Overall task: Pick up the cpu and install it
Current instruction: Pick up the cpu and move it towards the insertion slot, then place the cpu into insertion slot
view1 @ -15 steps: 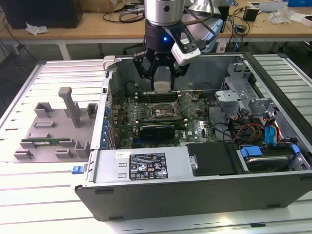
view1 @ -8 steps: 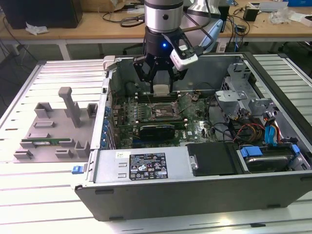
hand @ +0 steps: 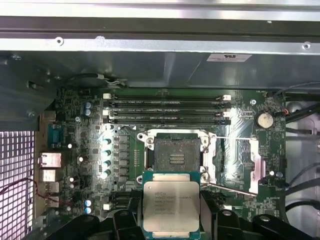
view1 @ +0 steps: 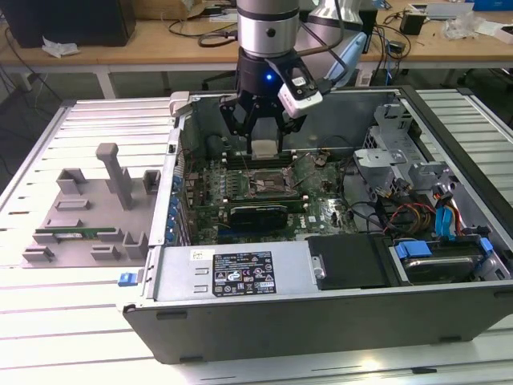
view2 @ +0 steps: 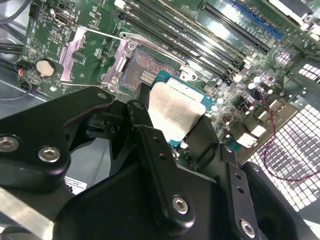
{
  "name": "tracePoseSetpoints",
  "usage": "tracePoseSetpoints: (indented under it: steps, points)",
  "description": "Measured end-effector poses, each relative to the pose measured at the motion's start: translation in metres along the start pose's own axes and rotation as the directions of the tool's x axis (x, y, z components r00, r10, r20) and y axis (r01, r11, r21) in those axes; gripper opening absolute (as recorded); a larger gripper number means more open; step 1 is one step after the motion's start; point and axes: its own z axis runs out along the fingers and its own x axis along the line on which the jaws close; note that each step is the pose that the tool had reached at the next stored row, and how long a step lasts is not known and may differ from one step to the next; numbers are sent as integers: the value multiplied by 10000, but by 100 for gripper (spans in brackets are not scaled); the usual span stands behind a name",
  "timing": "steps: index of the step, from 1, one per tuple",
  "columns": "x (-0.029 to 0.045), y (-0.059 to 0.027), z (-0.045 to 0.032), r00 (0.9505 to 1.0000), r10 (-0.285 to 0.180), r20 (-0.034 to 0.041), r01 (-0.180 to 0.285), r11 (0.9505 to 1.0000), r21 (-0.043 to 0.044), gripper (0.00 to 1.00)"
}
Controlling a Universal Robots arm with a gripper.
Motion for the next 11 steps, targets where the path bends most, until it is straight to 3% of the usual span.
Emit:
tracePoseSetpoints:
  steps: [11]
  points:
    - [0,4,16,10000,-1,-1,1,10000,2,55]
